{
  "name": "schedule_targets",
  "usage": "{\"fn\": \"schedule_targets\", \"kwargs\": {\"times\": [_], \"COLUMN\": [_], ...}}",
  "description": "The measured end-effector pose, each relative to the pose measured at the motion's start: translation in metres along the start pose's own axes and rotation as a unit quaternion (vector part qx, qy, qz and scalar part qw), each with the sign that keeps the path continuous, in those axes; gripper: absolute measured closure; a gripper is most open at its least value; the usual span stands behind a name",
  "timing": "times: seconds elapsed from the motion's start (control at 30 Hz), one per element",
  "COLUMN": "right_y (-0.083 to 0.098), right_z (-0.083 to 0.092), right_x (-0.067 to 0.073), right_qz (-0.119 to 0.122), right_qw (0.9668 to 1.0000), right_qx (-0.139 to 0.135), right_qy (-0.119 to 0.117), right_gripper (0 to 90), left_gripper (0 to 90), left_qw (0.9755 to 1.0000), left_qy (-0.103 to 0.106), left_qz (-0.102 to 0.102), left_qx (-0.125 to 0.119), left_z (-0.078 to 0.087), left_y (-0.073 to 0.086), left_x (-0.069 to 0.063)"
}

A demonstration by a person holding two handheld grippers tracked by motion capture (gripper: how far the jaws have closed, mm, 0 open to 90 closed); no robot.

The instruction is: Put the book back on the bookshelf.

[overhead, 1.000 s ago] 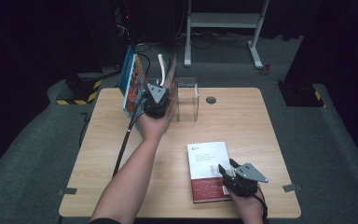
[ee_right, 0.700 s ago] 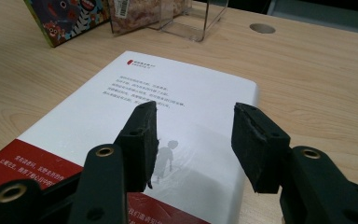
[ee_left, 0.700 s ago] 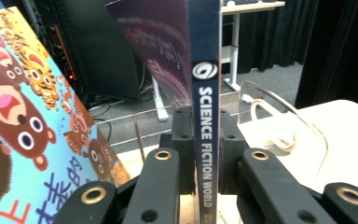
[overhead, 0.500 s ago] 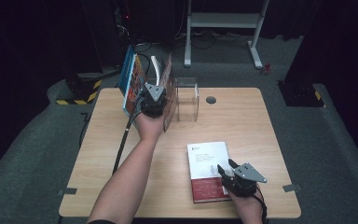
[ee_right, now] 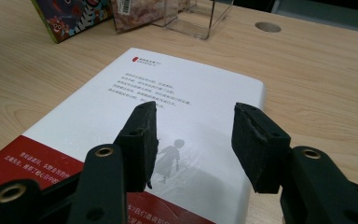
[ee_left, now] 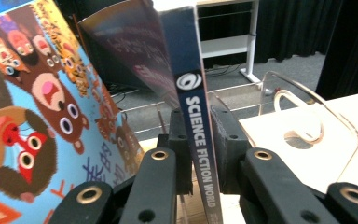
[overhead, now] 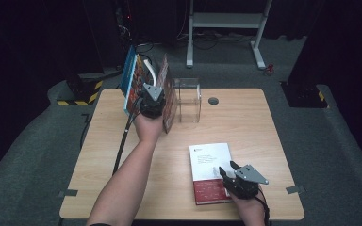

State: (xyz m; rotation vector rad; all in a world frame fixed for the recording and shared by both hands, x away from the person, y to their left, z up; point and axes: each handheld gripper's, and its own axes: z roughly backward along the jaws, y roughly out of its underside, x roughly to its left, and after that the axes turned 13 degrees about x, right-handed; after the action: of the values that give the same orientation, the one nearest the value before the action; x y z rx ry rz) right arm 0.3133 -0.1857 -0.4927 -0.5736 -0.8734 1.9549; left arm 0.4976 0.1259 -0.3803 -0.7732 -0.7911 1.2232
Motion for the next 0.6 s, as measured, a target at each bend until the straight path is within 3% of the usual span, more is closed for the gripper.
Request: {"fn": "schedule_targets", "kwargs": {"times": [0.6], "right_y": [-0.0003], "right_z": [-0.0018], "right_x": [0.0026], "right_qz": [0.007], "right_qw": [1.0], "right_qx": [0.005], "right_qy": [-0.001], "right_gripper": [50.5], "left_gripper": [78.2], "left_qw": [0.9999], "left_qy": [-0.01], "left_qz": [0.011], "left_qx": [0.008], "left_z": [0.0004], "left_y": [-0.001], "left_x": [0.0003]}}
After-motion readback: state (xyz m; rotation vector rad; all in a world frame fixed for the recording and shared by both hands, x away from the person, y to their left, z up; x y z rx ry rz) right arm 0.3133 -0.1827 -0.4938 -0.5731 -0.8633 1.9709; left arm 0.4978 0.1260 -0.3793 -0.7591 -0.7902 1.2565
